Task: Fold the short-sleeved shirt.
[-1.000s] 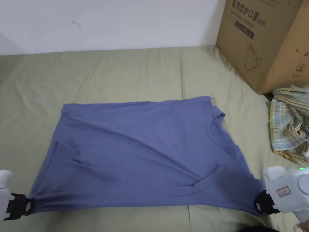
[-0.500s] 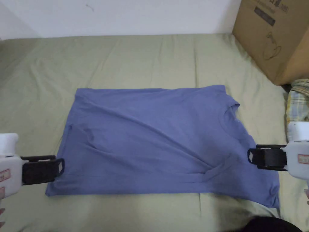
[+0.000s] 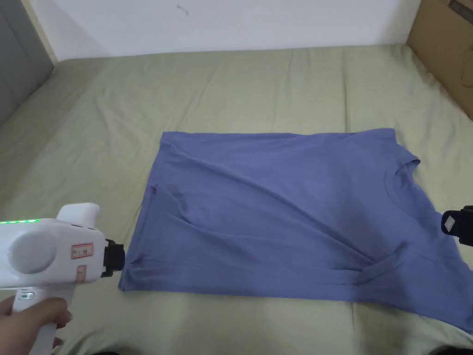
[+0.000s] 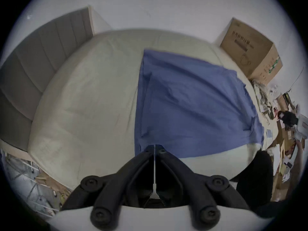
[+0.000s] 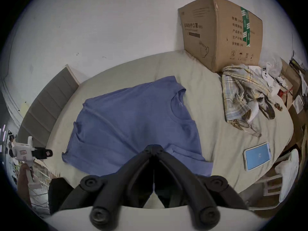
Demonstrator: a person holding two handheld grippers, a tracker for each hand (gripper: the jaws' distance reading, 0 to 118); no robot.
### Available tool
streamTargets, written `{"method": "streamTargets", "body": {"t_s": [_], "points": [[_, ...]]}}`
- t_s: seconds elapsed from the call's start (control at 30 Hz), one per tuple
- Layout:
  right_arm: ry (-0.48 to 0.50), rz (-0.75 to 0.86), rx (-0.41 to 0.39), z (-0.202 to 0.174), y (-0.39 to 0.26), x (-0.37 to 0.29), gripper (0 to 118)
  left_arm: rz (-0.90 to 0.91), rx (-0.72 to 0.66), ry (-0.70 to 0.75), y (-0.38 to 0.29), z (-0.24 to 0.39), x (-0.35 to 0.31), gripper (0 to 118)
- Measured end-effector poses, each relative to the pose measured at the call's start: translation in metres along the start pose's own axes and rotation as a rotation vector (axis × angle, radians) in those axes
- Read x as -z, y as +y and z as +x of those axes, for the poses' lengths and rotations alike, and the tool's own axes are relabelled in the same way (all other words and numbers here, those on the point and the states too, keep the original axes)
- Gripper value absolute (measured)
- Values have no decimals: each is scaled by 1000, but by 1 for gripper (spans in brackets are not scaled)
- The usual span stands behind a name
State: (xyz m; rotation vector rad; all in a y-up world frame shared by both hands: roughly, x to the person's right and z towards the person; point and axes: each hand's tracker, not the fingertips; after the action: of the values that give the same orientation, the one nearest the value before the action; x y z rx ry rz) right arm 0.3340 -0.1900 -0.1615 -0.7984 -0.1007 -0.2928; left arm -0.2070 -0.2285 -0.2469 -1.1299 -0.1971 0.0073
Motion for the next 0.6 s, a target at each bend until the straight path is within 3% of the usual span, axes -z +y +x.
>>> {"method": "streamTargets", "body": {"t_s": [0.03, 0.07, 0.13, 0.17, 0.2, 0.33, 0.4, 0.47, 0.53, 0.6], "points": [[2, -17, -1, 1, -2, 4, 1, 0, -13, 34, 0, 5, 7, 11], [0, -30, -1, -4, -4, 3, 1, -5, -15, 38, 1, 4, 18, 31], [9, -59, -2, -2, -7, 8, 1, -46, -35, 39, 7, -12, 52, 95], [7, -64, -4, -1, -8, 9, 1, -73, -55, 43, 12, -29, 75, 110], [3, -67, -4, 1, -8, 11, 1, -88, -76, 45, 12, -29, 86, 115], [-1, -87, 13, 11, -7, 15, 1, -173, -76, 75, 15, -34, 118, 111], [-11, -92, 17, 16, -8, 17, 1, -185, 2, 107, 16, -26, 118, 98], [-23, -102, 18, 29, -8, 23, 1, -141, 60, 77, 12, -19, 101, 59], [-29, -119, 14, 37, -10, 25, 1, -118, 56, 55, 13, -20, 88, 1], [-35, -148, 5, 40, -16, 22, 4, -62, 6, -4, 5, -12, 72, 1]]}}
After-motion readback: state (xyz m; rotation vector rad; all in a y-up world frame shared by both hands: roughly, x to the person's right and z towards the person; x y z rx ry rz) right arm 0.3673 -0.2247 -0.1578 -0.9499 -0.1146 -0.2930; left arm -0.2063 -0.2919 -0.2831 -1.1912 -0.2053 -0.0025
